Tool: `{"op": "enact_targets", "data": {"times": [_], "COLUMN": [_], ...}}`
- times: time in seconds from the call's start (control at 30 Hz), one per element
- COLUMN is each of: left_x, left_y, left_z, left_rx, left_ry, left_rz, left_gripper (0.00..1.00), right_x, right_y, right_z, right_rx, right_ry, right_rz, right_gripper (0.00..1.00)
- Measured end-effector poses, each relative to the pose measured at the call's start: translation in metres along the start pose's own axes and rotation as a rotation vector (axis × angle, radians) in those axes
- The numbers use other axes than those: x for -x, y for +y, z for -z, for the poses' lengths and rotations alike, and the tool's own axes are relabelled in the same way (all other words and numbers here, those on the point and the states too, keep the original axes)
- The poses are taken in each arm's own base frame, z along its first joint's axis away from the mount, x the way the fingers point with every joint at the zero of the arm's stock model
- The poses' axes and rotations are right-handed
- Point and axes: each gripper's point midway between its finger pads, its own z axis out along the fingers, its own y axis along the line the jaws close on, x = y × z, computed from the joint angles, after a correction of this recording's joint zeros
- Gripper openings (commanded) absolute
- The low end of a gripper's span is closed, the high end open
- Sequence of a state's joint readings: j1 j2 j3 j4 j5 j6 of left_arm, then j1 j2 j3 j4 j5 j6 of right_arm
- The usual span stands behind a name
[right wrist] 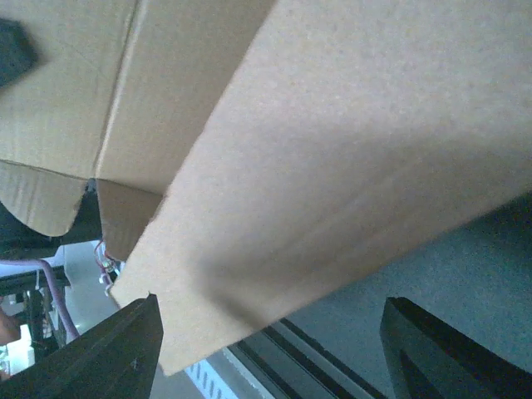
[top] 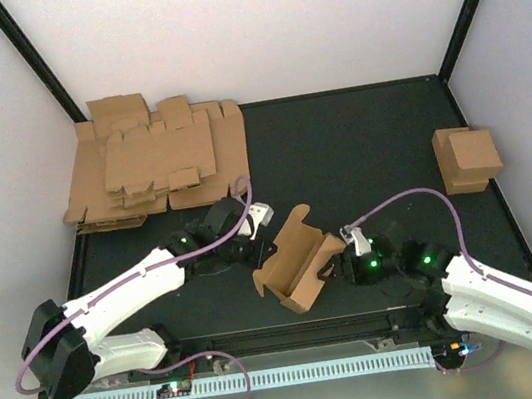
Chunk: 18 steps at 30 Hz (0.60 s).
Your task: Fold the paper box
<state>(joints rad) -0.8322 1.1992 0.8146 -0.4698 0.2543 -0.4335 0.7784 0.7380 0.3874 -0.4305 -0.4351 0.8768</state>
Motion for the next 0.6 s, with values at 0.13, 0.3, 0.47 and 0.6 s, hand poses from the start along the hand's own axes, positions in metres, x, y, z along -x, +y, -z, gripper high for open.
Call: {"op": "enact_targets", "data": {"times": [0.13,0.3,0.47,0.6], "left_x": [-0.003,-0.002,-0.001,0.0], "left_y": [-0.002,-0.012,-0.022,-0.033], "left_z": [-0.003,-0.003,-0.001,0.0], "left_rx": [-0.015,-0.074,-0.136,-0.199], "left_ry": [0.016,0.022,0.028,0.033], "left_rz": [0.002,-0.003,-0.005,-0.013], "left_gripper": [0.04,0.04,0.04,0.04], "right_x": [0.0,0.015,0.016,0.02], "right_y": [-0.005,0.007,0.003,0.003], "right_z": [-0.015,-0.025,-0.032,-0.034], "right_rx": [0.017,0.04,0.021,0.021], "right_ry": [0.011,0.007,0.015,0.004], "right_rz": [-0.036,-0.033,-0.044,-0.041], "right_gripper": [0.74,0.73,0.71,0.7]}}
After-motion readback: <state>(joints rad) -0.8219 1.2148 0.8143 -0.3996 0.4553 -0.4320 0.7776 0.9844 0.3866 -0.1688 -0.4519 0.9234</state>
